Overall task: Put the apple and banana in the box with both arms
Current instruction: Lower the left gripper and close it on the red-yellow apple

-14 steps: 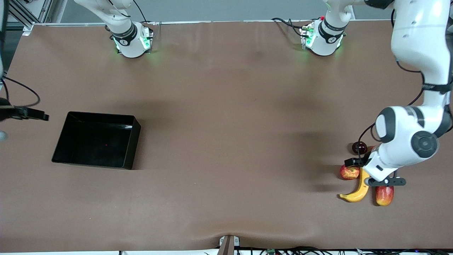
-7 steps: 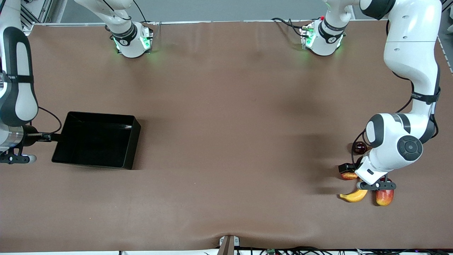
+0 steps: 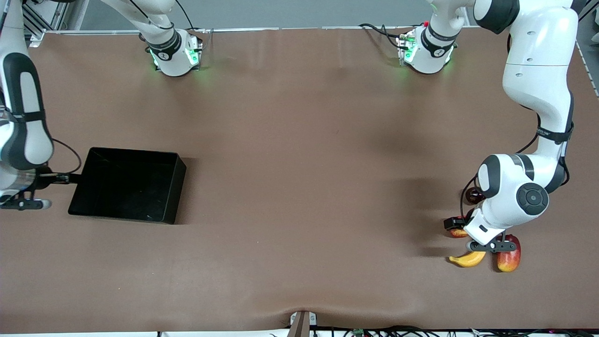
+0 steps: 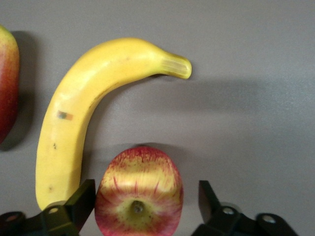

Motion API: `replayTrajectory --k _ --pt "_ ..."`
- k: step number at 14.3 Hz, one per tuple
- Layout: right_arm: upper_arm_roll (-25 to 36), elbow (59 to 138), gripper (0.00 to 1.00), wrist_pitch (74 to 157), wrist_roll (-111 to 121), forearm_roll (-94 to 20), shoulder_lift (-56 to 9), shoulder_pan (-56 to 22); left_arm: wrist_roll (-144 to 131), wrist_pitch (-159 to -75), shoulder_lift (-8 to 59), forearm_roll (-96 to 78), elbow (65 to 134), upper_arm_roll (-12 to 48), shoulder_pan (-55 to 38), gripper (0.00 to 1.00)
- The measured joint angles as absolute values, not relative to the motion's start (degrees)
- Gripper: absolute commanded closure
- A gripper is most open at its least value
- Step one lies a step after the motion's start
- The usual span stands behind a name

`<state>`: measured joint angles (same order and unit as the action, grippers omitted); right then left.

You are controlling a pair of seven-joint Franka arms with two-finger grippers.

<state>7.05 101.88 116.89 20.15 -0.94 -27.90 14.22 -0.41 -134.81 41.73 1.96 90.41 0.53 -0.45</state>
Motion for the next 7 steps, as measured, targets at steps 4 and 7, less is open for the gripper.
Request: replayTrajectory --k 4,7 --pt "6.72 103.41 1.0 118.22 20.15 -0.94 -27.89 14.2 0.43 -134.8 41.76 1.97 90.08 0.57 -0.52 1.0" --pt "6.81 103.97 1.0 119.79 21.17 -0.94 -27.89 14.26 0.45 -133.78 41.36 1.98 89.5 0.95 -0.91 1.0"
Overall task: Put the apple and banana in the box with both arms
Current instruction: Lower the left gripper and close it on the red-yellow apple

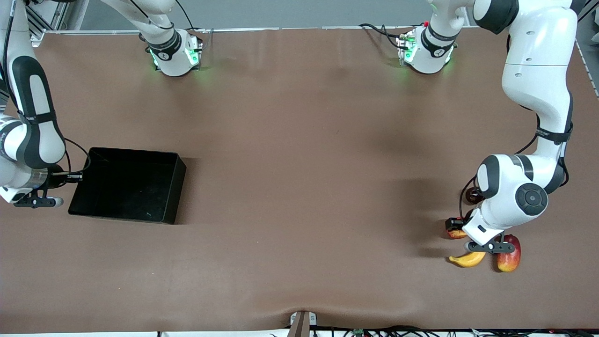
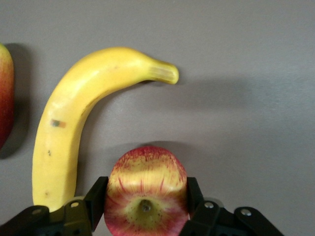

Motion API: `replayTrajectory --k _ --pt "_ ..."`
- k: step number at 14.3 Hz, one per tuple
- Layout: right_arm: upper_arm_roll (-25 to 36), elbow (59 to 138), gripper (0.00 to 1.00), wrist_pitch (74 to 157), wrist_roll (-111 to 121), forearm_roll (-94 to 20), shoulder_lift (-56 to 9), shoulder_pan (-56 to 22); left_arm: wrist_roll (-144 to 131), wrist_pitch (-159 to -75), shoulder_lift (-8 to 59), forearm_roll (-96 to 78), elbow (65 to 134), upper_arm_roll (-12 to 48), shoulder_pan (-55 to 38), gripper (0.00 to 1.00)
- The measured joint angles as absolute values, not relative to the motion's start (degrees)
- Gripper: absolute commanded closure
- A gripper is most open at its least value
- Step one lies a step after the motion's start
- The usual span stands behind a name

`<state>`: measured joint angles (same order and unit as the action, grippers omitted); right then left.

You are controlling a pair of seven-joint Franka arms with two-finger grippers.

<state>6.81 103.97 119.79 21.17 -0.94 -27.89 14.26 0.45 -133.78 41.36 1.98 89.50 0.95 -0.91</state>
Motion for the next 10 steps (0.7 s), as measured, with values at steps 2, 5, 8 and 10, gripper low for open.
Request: replayTrajectory --k 2,5,8,10 --pt "6.9 104.07 1.0 120.17 21.73 -1.23 -27.86 14.35 0.44 -129.77 39.46 1.98 88.86 1.16 -1.38 1.0" --pt "6.9 104.11 1.0 120.21 22.24 -1.34 -27.82 14.41 0.07 -120.33 33.05 1.98 88.65 1.94 -1.74 1.0" --pt "6.9 104.09 1.0 120.2 22.29 -1.43 -27.82 14.42 -1.97 -115.76 27.43 1.98 88.81 3.43 -1.81 1.0" --pt "6.9 103.46 1.0 119.63 22.29 -2.37 -27.65 14.42 -2.28 -115.39 25.33 1.98 88.91 4.72 -1.87 1.0"
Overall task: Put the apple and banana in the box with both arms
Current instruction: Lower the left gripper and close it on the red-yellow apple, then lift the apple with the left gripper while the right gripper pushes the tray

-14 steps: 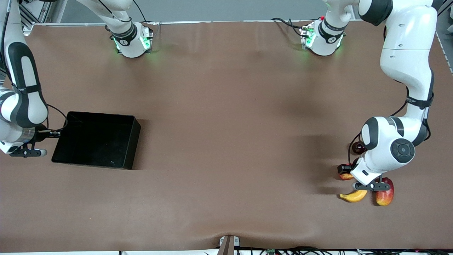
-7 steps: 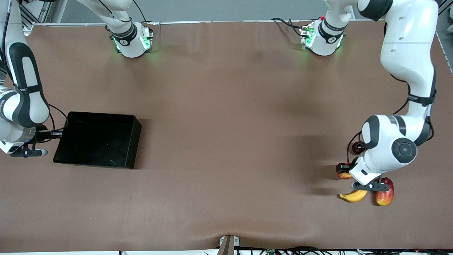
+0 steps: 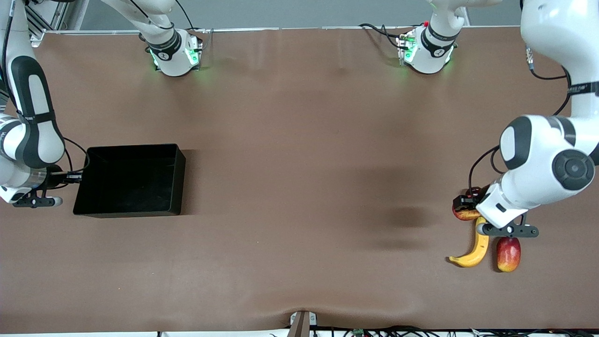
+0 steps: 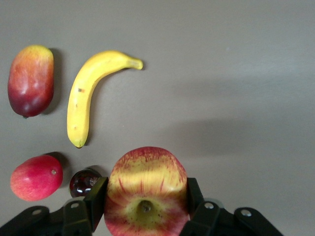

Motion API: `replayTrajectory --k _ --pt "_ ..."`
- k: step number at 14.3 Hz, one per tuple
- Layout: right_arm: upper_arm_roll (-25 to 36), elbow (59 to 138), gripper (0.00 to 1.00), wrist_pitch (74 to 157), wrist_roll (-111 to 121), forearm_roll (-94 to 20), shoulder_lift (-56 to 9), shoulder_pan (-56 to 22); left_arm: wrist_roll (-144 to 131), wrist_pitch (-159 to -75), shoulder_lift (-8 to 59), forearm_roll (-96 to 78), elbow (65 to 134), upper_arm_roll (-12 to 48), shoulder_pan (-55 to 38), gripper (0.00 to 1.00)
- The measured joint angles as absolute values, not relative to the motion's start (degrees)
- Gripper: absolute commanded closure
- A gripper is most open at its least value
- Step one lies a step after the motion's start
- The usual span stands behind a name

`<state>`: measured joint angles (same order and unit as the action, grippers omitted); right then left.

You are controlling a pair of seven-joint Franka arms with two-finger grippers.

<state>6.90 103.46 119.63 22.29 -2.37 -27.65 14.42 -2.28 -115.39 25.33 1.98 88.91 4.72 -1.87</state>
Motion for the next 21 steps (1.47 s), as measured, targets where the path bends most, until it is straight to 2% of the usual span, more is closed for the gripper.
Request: replayTrajectory --k 5,8,15,21 --pt "6.34 93.51 1.0 103.77 18.36 -6.79 -27.17 13.26 -9.48 -113.66 23.94 1.98 89.06 6.83 -2.06 1.0" --pt "5.73 91.26 1.0 98.96 12.08 -7.64 -26.74 8.25 -12.85 -113.66 23.96 1.98 89.04 7.38 -2.4 1.0" --pt "5.41 91.22 1.0 98.78 -3.95 -19.02 -25.81 -8.11 -15.61 -113.9 24.75 1.98 88.21 7.09 -2.41 1.0" --pt "5.26 91.54 1.0 109.28 -15.92 -23.46 -27.14 -21.36 -15.96 -113.85 24.75 1.98 87.29 6.8 -2.17 1.0"
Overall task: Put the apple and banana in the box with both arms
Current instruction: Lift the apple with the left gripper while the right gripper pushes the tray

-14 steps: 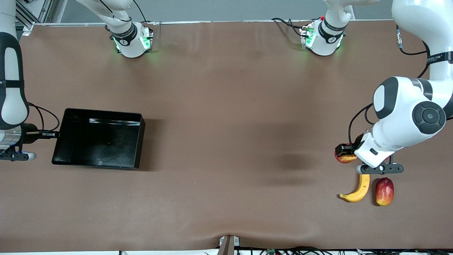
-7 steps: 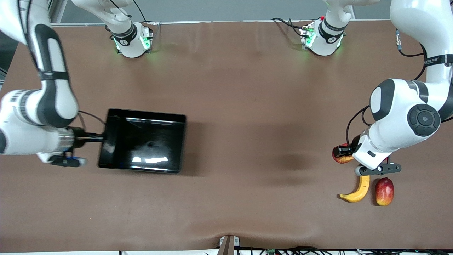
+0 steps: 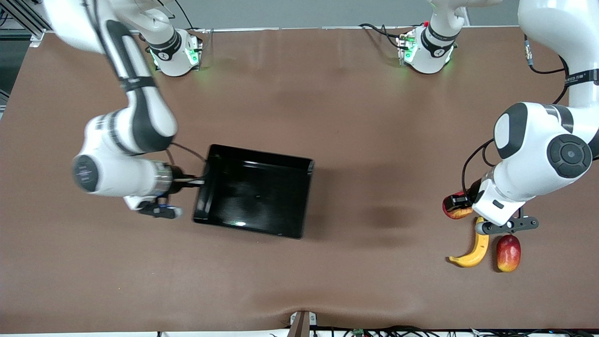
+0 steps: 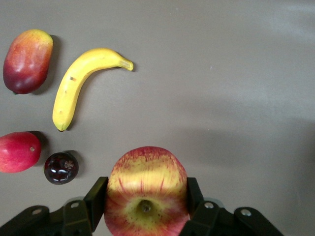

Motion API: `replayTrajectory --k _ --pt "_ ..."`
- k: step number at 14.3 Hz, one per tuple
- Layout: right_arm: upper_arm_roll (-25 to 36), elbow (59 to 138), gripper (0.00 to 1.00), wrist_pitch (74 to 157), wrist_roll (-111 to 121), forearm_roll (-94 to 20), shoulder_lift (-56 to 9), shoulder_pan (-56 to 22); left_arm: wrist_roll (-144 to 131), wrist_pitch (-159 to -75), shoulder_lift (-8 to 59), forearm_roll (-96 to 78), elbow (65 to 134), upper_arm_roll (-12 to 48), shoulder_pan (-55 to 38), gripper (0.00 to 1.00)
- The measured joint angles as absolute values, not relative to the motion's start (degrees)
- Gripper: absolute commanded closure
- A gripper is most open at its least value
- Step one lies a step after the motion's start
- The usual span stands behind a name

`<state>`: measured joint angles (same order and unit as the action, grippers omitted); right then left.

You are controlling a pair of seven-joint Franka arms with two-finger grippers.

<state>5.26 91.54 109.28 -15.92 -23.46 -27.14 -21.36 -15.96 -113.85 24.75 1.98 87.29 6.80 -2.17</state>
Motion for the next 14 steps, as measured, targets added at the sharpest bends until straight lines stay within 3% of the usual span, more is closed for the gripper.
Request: replayTrajectory --k 7,8,9,10,14 --pt "5.3 92.24 1.0 122.76 -20.88 -25.78 -35.12 -31.22 -21.41 -113.84 24.77 1.98 86.24 6.89 -3.03 1.0" --pt "5.31 92.23 0.84 124.06 -20.88 -25.84 -36.02 -31.45 -22.24 -113.83 24.81 1.98 86.24 7.08 -3.53 1.0" --pt "5.31 92.06 0.16 124.49 -20.88 -26.06 -36.16 -31.51 -22.67 -113.8 24.86 1.98 86.25 7.24 -4.23 1.0" --pt "5.33 92.07 0.0 125.25 -20.88 -26.11 -36.25 -31.56 -23.02 -113.74 24.93 1.98 86.3 7.33 -5.2 1.0" --pt "5.99 91.07 0.0 125.58 -20.77 -26.12 -35.92 -31.49 -34.13 -113.67 25.58 1.98 86.44 7.63 -12.5 1.0"
